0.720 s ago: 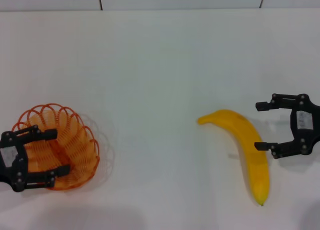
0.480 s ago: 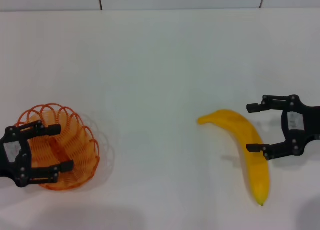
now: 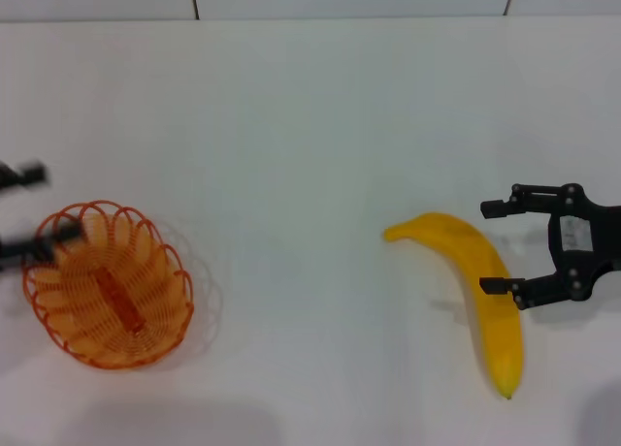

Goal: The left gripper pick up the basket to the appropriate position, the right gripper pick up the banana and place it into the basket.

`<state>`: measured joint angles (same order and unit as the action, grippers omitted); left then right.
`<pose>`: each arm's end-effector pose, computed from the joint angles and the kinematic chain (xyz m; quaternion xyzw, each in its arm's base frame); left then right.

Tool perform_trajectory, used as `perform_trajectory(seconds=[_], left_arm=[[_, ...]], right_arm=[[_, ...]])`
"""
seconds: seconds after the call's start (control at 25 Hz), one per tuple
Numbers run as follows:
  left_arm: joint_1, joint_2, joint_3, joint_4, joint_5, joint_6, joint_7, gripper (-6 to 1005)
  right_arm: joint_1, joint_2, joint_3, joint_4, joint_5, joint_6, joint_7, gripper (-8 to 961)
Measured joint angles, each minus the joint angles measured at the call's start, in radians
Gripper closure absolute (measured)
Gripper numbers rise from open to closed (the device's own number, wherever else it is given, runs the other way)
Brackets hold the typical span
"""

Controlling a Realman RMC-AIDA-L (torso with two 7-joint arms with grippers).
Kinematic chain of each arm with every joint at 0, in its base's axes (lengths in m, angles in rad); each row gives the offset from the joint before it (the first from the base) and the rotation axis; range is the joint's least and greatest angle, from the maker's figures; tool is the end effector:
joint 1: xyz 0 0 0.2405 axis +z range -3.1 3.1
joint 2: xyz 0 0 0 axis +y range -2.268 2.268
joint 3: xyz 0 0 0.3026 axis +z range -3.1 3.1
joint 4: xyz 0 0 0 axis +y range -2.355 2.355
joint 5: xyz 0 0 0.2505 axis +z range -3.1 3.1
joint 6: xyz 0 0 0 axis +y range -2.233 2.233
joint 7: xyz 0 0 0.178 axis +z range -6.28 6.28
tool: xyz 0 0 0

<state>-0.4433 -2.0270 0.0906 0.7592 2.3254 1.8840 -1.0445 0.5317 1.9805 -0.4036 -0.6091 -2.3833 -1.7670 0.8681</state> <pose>-0.3862 0.3244 0.0447 -0.9292 -0.1432 -0.2431 0.2389 0.3666 0.3526 -0.0062 -0.9817 0.0189 0.1504 0.1151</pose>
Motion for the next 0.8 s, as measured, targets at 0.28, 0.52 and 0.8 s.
perform_trajectory(seconds=[0.28, 0.52, 0.8], left_arm=[[-0.118, 0.057, -0.009, 0.243, 0.038, -0.038, -0.567, 108], [-0.219, 0.132, 0.112, 0.251, 0.225, -0.039, -0.651, 108], [-0.285, 0.109, 0.303, 0.260, 0.407, -0.080, -0.627, 108]], right_arm=[[0.008, 0.000, 0.002, 0.000, 0.003, 0.000, 0.003, 65], [0.012, -0.001, 0.000, -0.004, 0.003, -0.001, 0.018, 66], [0.024, -0.006, -0.004, -0.003, 0.002, 0.000, 0.044, 66]])
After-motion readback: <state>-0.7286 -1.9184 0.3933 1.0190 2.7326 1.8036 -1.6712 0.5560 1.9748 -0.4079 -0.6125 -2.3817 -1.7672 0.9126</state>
